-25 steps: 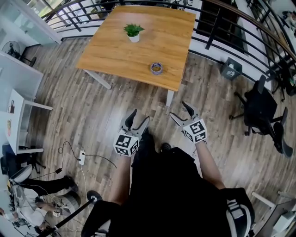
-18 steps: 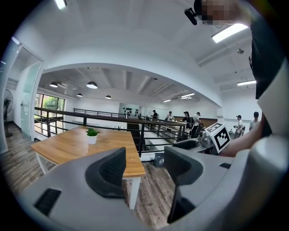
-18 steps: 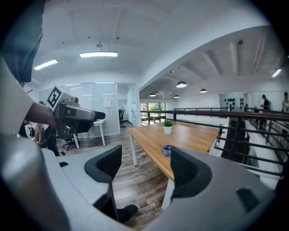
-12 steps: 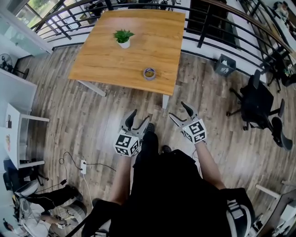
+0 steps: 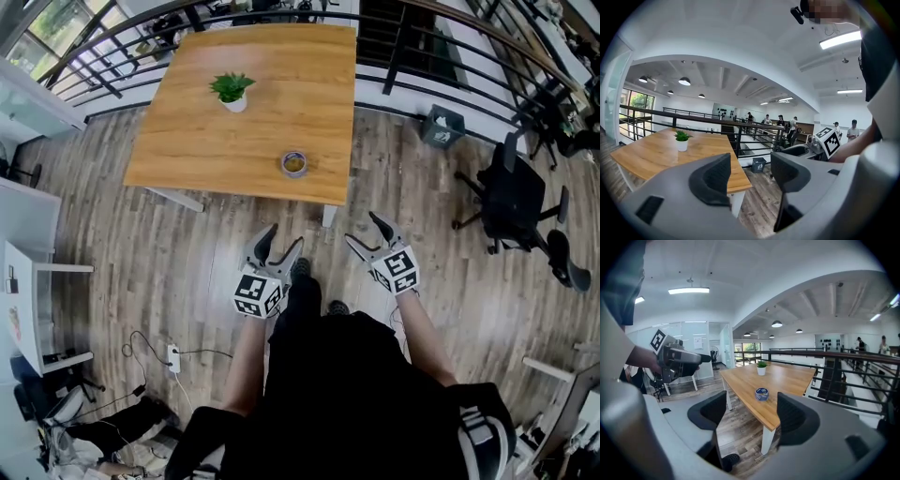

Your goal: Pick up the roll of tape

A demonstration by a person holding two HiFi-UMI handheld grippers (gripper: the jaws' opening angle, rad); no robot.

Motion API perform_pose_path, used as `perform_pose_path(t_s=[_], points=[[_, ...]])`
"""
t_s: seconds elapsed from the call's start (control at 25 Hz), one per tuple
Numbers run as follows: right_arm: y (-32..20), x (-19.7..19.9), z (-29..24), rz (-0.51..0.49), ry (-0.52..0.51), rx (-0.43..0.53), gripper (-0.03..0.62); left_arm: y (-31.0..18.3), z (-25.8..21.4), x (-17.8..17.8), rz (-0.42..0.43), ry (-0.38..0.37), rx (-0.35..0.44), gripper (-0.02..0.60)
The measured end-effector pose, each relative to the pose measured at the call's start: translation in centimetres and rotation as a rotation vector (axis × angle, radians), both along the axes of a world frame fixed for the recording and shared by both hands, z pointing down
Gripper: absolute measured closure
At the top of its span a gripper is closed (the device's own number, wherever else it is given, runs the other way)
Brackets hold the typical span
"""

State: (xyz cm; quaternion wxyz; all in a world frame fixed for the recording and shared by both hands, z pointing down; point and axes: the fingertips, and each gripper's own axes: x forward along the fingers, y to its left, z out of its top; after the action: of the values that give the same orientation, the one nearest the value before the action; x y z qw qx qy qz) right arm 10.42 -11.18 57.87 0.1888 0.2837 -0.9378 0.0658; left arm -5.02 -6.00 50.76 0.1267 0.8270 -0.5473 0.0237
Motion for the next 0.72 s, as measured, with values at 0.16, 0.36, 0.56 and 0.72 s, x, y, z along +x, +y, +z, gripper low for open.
perform_pose_path(t_s=[0.16, 0.36, 0.56, 0.72], points=[[-2.3, -2.1, -0.6, 0.016, 0.000, 0.011, 0.244, -2.3, 0.5, -1.9, 0.025, 0.006, -0.014, 0.305], [-4.0, -5.3, -0.5, 0.013, 0.010, 0.011, 0.244, -5.3, 1.1, -4.0, 0.063, 0.003, -0.018, 0.305], [-6.4, -7.5, -0.2, 0.042, 0.029, 0.017, 0.244, -8.1, 1.8, -6.3, 0.115, 0.003, -0.034, 0.305], [-8.5, -8.4, 0.0, 0.097, 0.038, 0.014, 0.246, -10.1, 2.3, -7.8, 0.167, -0.002, -0.040, 0.305]])
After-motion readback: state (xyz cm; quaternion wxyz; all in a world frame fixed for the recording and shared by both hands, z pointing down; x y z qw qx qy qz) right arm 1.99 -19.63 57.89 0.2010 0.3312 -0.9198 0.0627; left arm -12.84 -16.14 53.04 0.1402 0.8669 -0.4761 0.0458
